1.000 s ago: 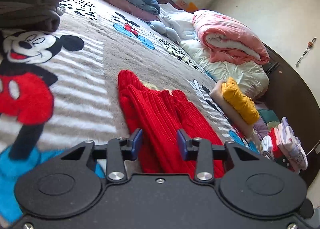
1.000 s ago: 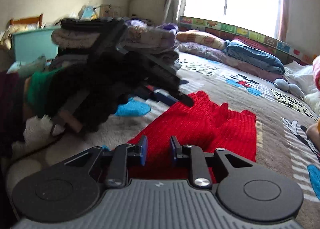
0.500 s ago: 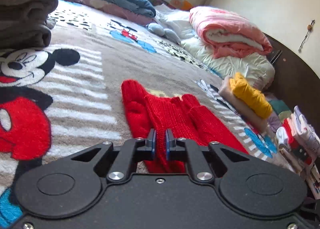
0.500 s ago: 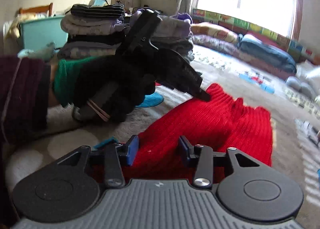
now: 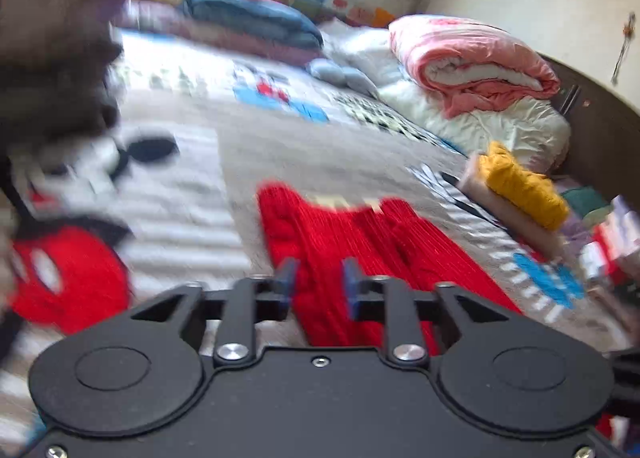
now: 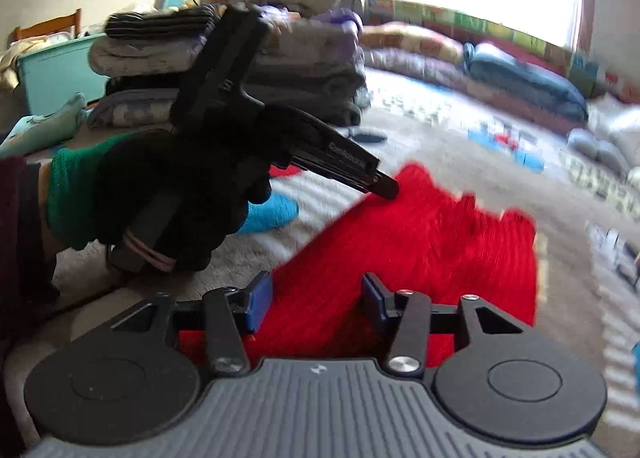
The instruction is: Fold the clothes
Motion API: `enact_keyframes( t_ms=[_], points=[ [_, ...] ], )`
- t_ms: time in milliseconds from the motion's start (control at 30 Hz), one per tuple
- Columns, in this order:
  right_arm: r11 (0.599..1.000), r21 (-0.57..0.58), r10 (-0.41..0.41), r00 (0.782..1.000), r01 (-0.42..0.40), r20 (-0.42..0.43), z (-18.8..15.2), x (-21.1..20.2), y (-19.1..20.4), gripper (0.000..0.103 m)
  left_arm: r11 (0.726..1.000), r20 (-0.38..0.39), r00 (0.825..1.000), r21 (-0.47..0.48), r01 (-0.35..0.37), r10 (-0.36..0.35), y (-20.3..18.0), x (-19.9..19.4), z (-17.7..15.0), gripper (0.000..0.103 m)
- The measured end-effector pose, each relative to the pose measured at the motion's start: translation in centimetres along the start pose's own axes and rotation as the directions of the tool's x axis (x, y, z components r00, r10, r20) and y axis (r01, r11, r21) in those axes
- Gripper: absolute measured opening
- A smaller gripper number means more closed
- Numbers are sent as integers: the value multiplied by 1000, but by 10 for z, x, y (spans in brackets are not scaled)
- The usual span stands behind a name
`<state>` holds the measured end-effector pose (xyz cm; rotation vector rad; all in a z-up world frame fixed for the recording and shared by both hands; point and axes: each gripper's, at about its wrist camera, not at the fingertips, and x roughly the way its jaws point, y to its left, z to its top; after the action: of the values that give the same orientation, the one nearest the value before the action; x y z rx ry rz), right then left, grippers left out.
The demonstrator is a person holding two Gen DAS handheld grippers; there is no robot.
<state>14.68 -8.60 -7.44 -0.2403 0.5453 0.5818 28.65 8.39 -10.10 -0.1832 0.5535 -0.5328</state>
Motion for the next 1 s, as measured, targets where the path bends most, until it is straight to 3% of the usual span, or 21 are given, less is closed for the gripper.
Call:
enact_keyframes(
  t_ms=[133,233,267,300,500,567,600,767,800,867,1000],
  points=[
    [1000,-13,-18,999,18,35,-4,-7,0,49,987,-12,991,90,136,-135,-11,-9,3,26],
    [1000,2,-2,1000,2,-18,-10,9,-6,50,986,-98,991,132,98,-86,-18,14,-7,26],
    [1000,23,18,999,-17,-44,-14,17,-9,51,984,-107,994,171,55,-37,-21,22,-13,30],
    [999,34,23,999,-22,-45,-15,21,-10,51,977,-111,994,212,8,16,-25,29,-20,31],
    [1000,3,-17,997,17,-81,-7,26,1,52,970,-70,996,240,-31,50,-37,15,-22,32],
    [1000,4,-24,999,24,-32,-5,7,8,51,967,-42,997,249,-46,58,-45,-2,-23,35],
    [1000,14,-9,1000,9,0,-9,-8,8,51,966,-27,998,253,-54,63,-49,-10,-24,44],
    [998,-9,-56,998,56,36,-49,-71,6,51,958,44,996,273,-91,83,-70,-50,-27,45],
    [997,4,-71,997,71,35,-58,-81,2,50,956,58,995,276,-99,86,-74,-58,-28,36],
    [993,36,-110,993,109,47,-76,-99,-7,49,956,76,992,270,-119,103,-82,-72,-32,29],
    [984,97,-158,983,149,92,-101,-120,-22,45,953,49,993,281,-116,107,-101,-95,-57,25]
  ],
)
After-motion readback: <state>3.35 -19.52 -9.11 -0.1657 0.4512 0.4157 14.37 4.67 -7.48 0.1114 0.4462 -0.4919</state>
